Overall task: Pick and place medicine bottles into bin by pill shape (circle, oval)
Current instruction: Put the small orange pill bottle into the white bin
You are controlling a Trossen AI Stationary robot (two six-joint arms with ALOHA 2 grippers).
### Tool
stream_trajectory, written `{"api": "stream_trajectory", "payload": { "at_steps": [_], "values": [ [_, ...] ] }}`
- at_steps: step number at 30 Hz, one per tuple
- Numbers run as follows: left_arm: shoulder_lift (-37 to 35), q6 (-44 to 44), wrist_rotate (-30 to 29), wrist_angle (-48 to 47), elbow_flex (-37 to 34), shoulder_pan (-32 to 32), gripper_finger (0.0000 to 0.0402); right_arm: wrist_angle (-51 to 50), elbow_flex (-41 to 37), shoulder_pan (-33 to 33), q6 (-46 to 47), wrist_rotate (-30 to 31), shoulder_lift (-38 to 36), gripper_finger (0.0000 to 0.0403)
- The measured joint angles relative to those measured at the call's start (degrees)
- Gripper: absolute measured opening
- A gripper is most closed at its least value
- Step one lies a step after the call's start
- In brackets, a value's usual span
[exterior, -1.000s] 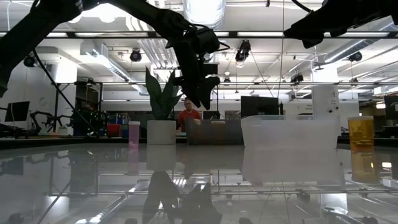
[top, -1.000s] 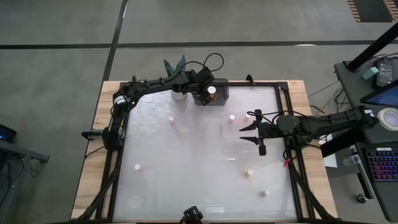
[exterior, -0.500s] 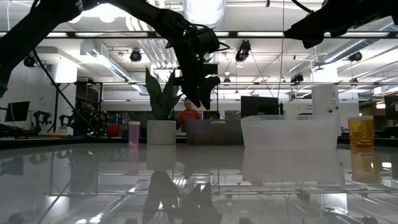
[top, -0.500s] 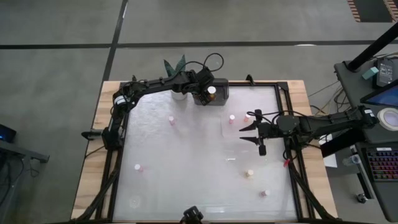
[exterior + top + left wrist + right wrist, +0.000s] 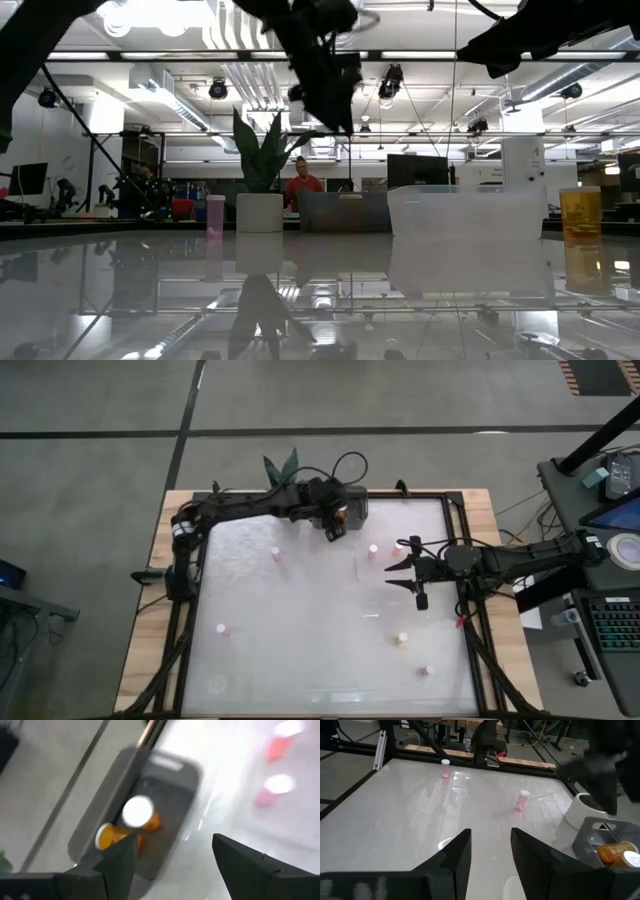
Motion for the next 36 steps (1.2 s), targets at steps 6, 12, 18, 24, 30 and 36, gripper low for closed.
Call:
{"api": "stream_trajectory", "payload": {
  "at_steps": [6,12,18,24,30,36],
  "values": [
    [-3.8,2.4,0.0,-0.3,0.0,-7.1,0.0240,0.0,0.0,0.0,1.1,0.1,0.0,0.0130],
    [-5.9,3.5,-0.2,-0.4,0.0,-14.3,0.0240,0.0,0.0,0.0,4.0,2.0,0.0,0.0130],
    [-8.2,4.5,-1.6,0.2,-3.0,-20.9,0.0240,0.0,0.0,0.0,9.4,4.6,0.0,0.0130],
    [-12.6,4.5,-7.9,4.2,-10.3,-26.3,0.0240,-0.4,0.0,0.0,17.6,4.5,0.5,0.0130],
    [-18.8,4.8,-9.3,13.5,-20.5,-29.3,0.0240,-0.3,0.0,0.2,25.3,0.9,3.1,0.0130],
    [-26.2,5.1,-9.4,24.2,-32.4,-29.8,0.0240,-0.8,1.3,1.0,33.4,-5.2,7.0,0.0130]
  ]
}}
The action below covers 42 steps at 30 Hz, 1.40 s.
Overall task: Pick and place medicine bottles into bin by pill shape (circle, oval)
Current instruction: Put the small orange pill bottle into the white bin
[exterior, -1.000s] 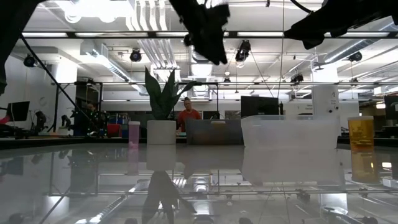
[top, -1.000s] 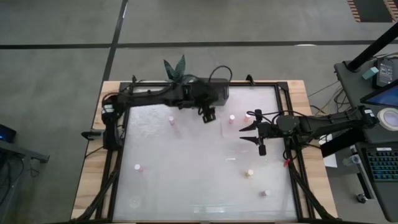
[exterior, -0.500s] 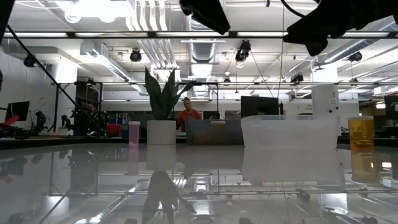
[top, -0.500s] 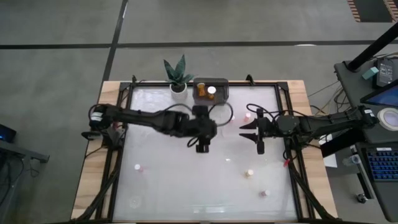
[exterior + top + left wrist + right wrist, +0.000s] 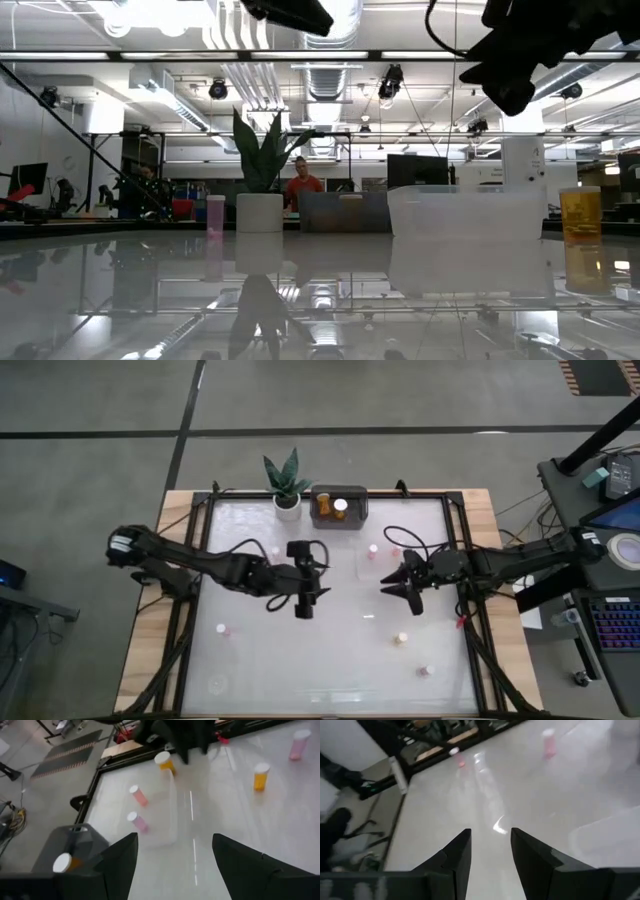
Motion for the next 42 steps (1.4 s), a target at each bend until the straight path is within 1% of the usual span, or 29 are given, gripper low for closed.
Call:
{"api": "stream_trajectory", "payload": {
  "at_steps": [2,5,9,12,16,22,25,28,30,34,39,42],
  "values": [
    [-2.2,0.0,-0.5,3.4,-3.6,0.0,0.0240,-0.7,1.4,1.0,1.7,-1.4,1.4,0.0130],
    [-5.4,-0.1,-1.8,6.2,-8.0,0.0,0.0240,-3.0,4.4,3.0,4.2,-1.5,3.9,0.0130],
    [-9.3,-0.2,-3.5,8.3,-12.2,0.0,0.0240,-9.1,9.3,5.4,6.9,-1.5,7.6,0.0130],
    [-12.1,-0.3,-4.4,9.0,-14.7,0.0,0.0240,-16.6,13.5,6.5,10.8,-1.5,10.6,0.0130],
    [-14.2,-0.7,-4.5,9.2,-17.1,-0.1,0.0240,-28.4,19.3,7.7,20.1,-1.8,15.2,0.0130],
    [-16.3,-0.6,-4.4,9.3,-18.9,-0.1,0.0240,-47.5,29.2,8.6,32.3,-7.9,23.1,0.0129],
    [-17.2,-0.7,-4.4,8.6,-18.9,-0.2,0.0240,-56.5,34.4,9.2,37.8,-8.8,27.4,0.0125],
    [-17.6,-0.7,-4.4,8.6,-18.9,-0.5,0.0240,-63.8,39.2,11.2,40.8,-8.8,31.5,0.0120],
    [-17.5,-0.7,-4.4,7.9,-19.1,-1.0,0.0240,-66.2,41.3,13.2,43.5,-8.8,33.9,0.0117],
    [-17.5,-0.6,-4.4,5.5,-19.2,-1.7,0.0240,-65.9,42.5,16.5,49.6,-8.7,37.1,0.0123],
    [-17.7,-0.6,-4.4,5.5,-19.2,-1.8,0.0240,-65.2,42.4,19.8,55.0,-8.3,40.5,0.0164],
    [-17.7,-0.6,-4.4,5.5,-19.2,-1.9,0.0240,-65.2,42.4,21.0,56.2,-7.8,42.4,0.0194]
  ]
}}
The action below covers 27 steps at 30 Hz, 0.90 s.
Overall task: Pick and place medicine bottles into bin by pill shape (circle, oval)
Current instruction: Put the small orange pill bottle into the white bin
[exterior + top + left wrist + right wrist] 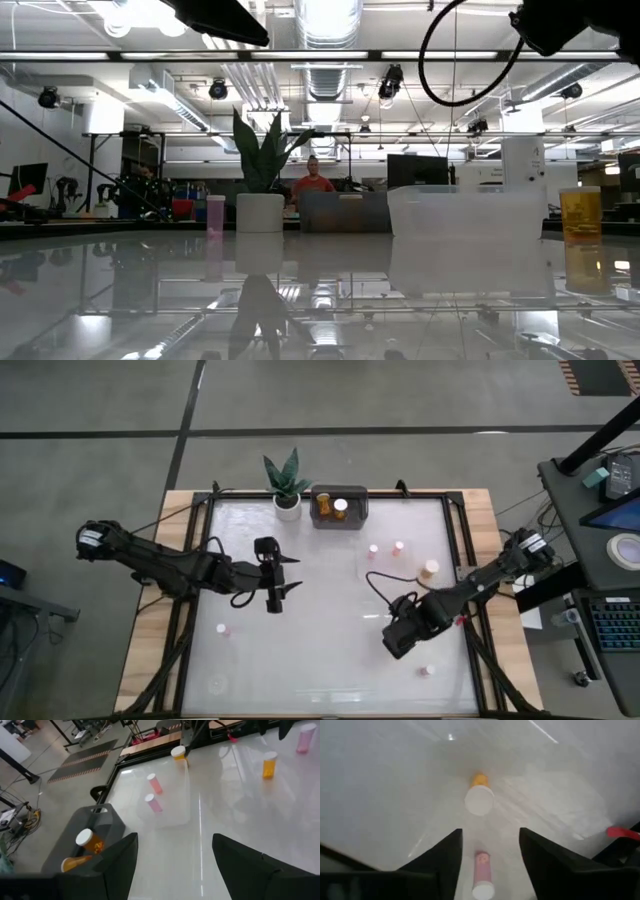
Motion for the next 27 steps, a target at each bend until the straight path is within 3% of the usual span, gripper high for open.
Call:
{"api": "stream_trajectory", "payload": {
  "at_steps": [10,27],
  "values": [
    [-0.3,0.4,0.0,0.0,0.0,0.0,0.0240,0.6,-0.3,0.3,-3.9,3.0,3.6,0.0248],
    [-1.0,0.1,0.0,-1.8,0.0,0.0,0.0240,9.3,-5.3,0.3,-4.1,2.4,4.6,0.0236]
  ]
}}
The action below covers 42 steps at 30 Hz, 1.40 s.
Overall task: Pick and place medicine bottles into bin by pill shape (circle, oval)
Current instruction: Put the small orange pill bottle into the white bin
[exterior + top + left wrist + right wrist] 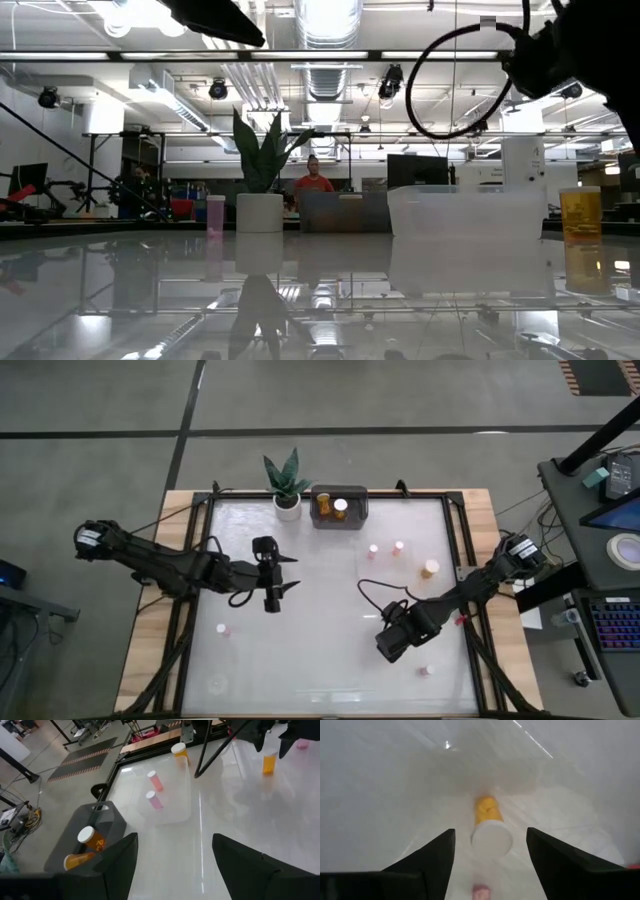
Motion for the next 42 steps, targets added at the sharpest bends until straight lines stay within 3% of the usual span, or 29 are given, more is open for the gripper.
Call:
{"api": "stream_trajectory", "payload": {
  "at_steps": [11,25,42],
  "values": [
    [-0.4,0.3,-1.6,-0.8,-0.7,0.0,0.0240,2.5,-2.2,0.0,0.5,-0.4,0.0,0.0188],
    [-10.4,0.2,-2.9,4.4,-8.1,0.0,0.0240,2.6,-0.2,0.0,0.7,-0.4,-0.1,0.0121],
    [-11.5,0.4,-2.8,5.8,-8.9,0.0,0.0240,1.9,4.2,-3.7,-4.4,-1.3,-3.0,0.0114]
  ]
}}
